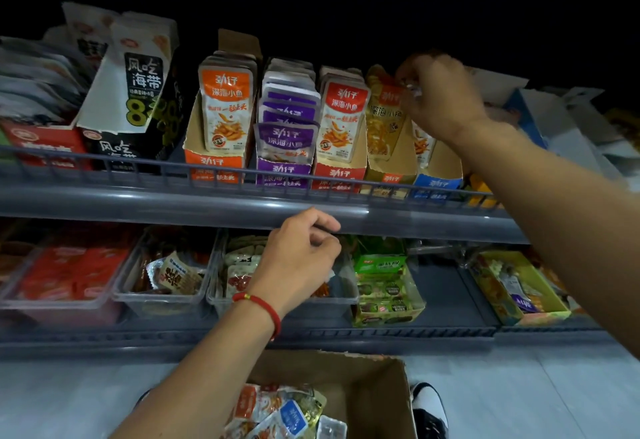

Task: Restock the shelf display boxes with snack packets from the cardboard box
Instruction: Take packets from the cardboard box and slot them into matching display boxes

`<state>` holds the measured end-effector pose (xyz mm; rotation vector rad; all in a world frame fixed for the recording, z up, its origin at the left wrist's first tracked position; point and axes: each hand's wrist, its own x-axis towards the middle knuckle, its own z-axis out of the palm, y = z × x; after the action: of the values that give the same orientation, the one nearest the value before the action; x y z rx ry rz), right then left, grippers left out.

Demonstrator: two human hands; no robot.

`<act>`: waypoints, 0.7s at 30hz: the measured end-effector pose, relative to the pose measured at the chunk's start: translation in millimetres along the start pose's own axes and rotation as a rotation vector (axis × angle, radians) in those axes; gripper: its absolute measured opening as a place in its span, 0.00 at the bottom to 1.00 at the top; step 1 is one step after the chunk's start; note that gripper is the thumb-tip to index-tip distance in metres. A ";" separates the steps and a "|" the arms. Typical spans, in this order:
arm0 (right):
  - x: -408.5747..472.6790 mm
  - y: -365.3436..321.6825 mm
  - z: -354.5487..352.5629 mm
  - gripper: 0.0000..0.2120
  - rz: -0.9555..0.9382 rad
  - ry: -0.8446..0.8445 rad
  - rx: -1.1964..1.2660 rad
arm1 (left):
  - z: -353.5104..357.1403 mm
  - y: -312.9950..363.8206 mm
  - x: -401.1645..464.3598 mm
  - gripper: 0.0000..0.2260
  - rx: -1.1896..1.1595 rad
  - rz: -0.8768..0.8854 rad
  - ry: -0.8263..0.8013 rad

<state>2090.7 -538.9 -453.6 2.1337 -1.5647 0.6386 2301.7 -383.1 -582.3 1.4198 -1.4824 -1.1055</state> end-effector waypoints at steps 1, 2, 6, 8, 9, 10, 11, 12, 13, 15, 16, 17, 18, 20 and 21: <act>-9.7 -1.8 -6.1 0.14 -0.014 0.041 0.013 | -0.2 -1.5 -1.0 0.08 0.024 0.001 -0.002; -22.6 -5.0 -12.6 0.13 -0.020 0.081 0.030 | 0.1 -3.2 -3.2 0.08 0.059 0.005 -0.008; -102.9 -30.4 -33.5 0.12 0.005 0.104 0.199 | 5.0 -13.5 -16.7 0.06 0.274 0.046 -0.076; -151.4 -44.8 -30.1 0.11 0.000 -0.005 0.311 | 13.6 -24.9 -26.3 0.04 0.388 0.046 -0.121; -173.3 -50.8 -23.6 0.11 -0.005 -0.082 0.350 | 19.7 -33.4 -31.2 0.04 0.459 0.044 -0.144; -193.5 -56.7 -15.7 0.12 -0.012 -0.181 0.377 | 27.0 -43.6 -36.4 0.04 0.532 0.034 -0.175; -211.1 -60.8 -5.4 0.13 -0.024 -0.308 0.397 | 35.0 -55.9 -41.6 0.05 0.597 0.009 -0.217; -226.4 -63.8 7.2 0.13 -0.039 -0.467 0.401 | 42.5 -69.6 -47.2 0.05 0.645 -0.030 -0.264; -241.3 -66.7 21.8 0.12 -0.050 -0.642 0.384 | 50.1 -85.8 -53.6 0.05 0.680 -0.086 -0.314; -273.3 -70.7 56.9 0.10 -0.007 -0.970 0.367 | 62.2 -122.9 -69.8 0.06 0.776 -0.186 -0.408; -293.1 -73.3 77.1 0.10 0.057 -1.101 0.407 | 67.2 -145.4 -80.4 0.06 0.839 -0.231 -0.466; -313.8 -76.6 95.4 0.09 0.126 -1.196 0.458 | 70.6 -166.5 -93.3 0.08 0.902 -0.279 -0.536; -335.2 -80.7 112.1 0.09 0.187 -1.246 0.505 | 73.3 -189.0 -106.4 0.10 0.964 -0.327 -0.612; -379.2 -89.7 143.8 0.10 0.278 -1.269 0.564 | 76.3 -228.0 -129.4 0.16 1.051 -0.405 -0.736; -400.9 -96.4 157.0 0.11 0.315 -1.285 0.574 | 77.4 -244.4 -138.4 0.17 1.072 -0.441 -0.758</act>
<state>2096.3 -295.2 -821.4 2.9881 -2.5981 -0.4393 2312.9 -238.2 -834.8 2.2612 -2.6307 -1.2304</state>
